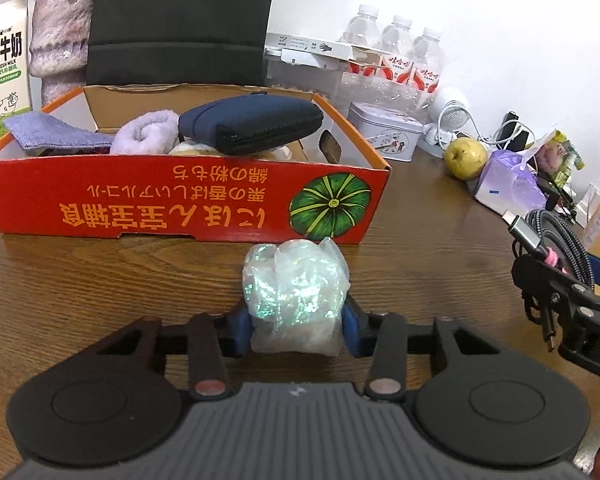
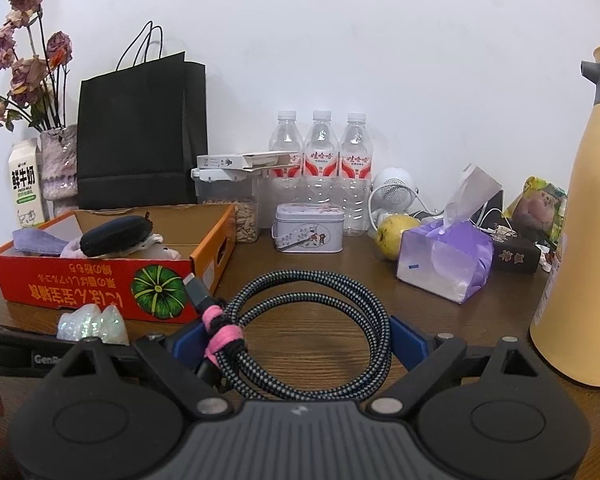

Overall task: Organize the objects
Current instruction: 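Grasp the clear iridescent plastic bundle with the left gripper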

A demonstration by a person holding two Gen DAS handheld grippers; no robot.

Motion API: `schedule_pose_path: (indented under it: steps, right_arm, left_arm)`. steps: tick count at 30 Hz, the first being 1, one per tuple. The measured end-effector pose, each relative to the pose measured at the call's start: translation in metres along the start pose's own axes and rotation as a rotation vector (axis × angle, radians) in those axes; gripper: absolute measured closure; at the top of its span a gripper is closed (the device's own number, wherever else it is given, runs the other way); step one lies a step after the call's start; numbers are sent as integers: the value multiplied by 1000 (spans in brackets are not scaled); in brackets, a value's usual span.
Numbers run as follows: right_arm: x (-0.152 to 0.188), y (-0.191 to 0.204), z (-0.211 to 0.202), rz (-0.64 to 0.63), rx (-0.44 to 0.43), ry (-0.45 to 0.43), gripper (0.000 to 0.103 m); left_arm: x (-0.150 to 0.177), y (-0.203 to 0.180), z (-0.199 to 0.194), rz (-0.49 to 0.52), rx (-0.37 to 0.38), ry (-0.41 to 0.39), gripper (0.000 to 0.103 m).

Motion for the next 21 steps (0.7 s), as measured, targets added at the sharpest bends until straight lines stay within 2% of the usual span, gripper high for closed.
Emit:
schedule_pose_path:
  steps: [21]
  right_arm:
    - [5,23,-14,-20,-3,-49,11]
  left_arm:
    - [-7,32,-40,-35,-26,-97,63]
Point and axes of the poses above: each gripper's, at about its wrist camera, not at the fingertips, and z roughly the way its jaws point, y to its left, x to its underside, the point moved 8 cm from there along z, roughly the way its jaws point, and after that the axes turned 4 degrees about z, right-handed, at the moved point
